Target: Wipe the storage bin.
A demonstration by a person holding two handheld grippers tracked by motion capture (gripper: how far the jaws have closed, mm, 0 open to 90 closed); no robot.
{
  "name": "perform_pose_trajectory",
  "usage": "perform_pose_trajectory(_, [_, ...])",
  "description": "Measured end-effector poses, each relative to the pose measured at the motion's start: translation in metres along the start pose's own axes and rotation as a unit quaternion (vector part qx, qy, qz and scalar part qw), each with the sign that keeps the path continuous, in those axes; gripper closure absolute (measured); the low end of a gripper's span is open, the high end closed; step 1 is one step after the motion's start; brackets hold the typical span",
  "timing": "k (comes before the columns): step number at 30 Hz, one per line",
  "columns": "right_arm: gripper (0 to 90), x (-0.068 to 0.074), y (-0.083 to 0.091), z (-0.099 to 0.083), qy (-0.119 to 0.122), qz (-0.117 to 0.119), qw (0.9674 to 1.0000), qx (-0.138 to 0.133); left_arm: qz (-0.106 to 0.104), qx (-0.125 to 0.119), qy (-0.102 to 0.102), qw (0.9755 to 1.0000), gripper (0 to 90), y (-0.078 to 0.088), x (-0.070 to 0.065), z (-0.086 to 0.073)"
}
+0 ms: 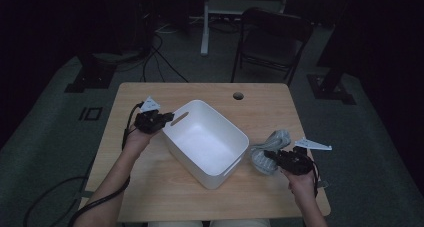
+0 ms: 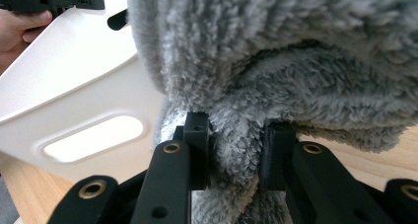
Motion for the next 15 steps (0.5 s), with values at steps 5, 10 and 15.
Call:
perform_pose_trajectory(5, [71.0,0.022,0.003,0.006,0.025,0.026,0.9994,-0.003,0.009,-0.008,0.018,0.9998,87.5,0.011,0.006,-0.007])
perform_pose_trajectory(10, [71.0,0.044,0.000,0.011,0.043,0.062,0.9972,-0.003,0.027,-0.010,0.023,0.9993,87.5,0.019,0.002,-0.012])
perform_pose_trajectory(15, [71.0,0.056,-0.016,0.015,0.058,0.065,0.9962,0.000,0.010,-0.008,0.024,0.9996,85.9,0.025,0.000,-0.017])
Point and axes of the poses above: each handheld gripper's, and its own axes: y roughly backward along the jaws, z roughly out of its top, x roughly to its left, the point moved 5 cm from there along -y, roughly forward along the jaws, and after that the axes turned 1 degree about -x, right-handed, at the moved point
